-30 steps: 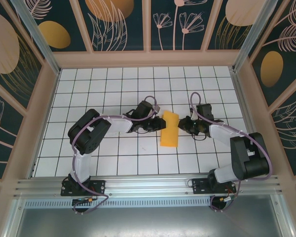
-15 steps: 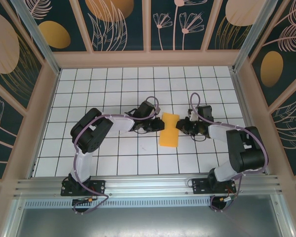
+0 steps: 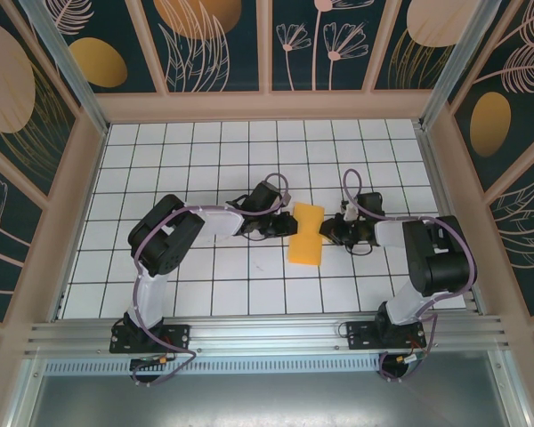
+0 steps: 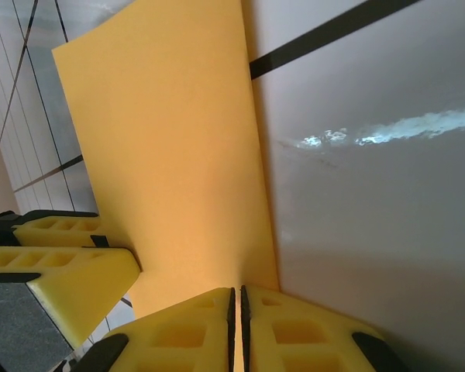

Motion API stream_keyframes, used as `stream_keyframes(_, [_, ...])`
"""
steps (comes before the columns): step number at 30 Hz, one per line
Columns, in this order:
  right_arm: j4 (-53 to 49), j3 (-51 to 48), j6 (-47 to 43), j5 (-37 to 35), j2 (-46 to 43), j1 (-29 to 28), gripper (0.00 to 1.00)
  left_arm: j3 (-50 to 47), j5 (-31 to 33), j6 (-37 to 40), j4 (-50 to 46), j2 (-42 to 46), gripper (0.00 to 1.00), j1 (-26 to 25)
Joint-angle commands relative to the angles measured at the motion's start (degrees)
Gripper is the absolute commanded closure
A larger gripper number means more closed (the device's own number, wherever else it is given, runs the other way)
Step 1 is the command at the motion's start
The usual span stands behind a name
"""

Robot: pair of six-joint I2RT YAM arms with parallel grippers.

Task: Fold a paper plane with a square sheet of paper (pick it up from the middle)
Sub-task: Fold the square sheet of paper in half at the center of the table.

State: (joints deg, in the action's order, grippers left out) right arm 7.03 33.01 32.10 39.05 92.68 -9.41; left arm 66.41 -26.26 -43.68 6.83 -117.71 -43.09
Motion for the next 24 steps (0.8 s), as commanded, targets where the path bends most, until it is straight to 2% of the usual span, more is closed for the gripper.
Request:
stream_keyframes(1, [-2.01, 3.26, -0.96, -0.18, -2.27, 0.4, 0.85, 1.27, 0.86, 1.52, -2.52, -1.69, 0.81, -0.33])
stream_keyframes(8, [-1.04, 6.45, -1.25, 0.34, 4.14, 0.66, 0.86, 1.53, 0.81, 1.7, -2.97, -1.99, 0.81, -0.32])
stream_keyframes(14, [-0.3, 6.22, -0.85, -2.15, 8.03, 0.96, 0.86, 1.71, 0.76, 1.6, -2.96, -2.0, 0.81, -0.33])
stream_keyframes(20, [-2.11, 9.3, -0.68, -1.76, 5.01, 1.06, 0.86, 1.86, 0.83, 1.76, -3.31, -1.93, 0.82, -0.31])
stream_keyframes(24, [-3.28, 11.88, -1.22, -2.38, 6.1, 1.43, 0.86, 1.79, 0.89, 1.84, -3.49, -1.97, 0.82, -0.33])
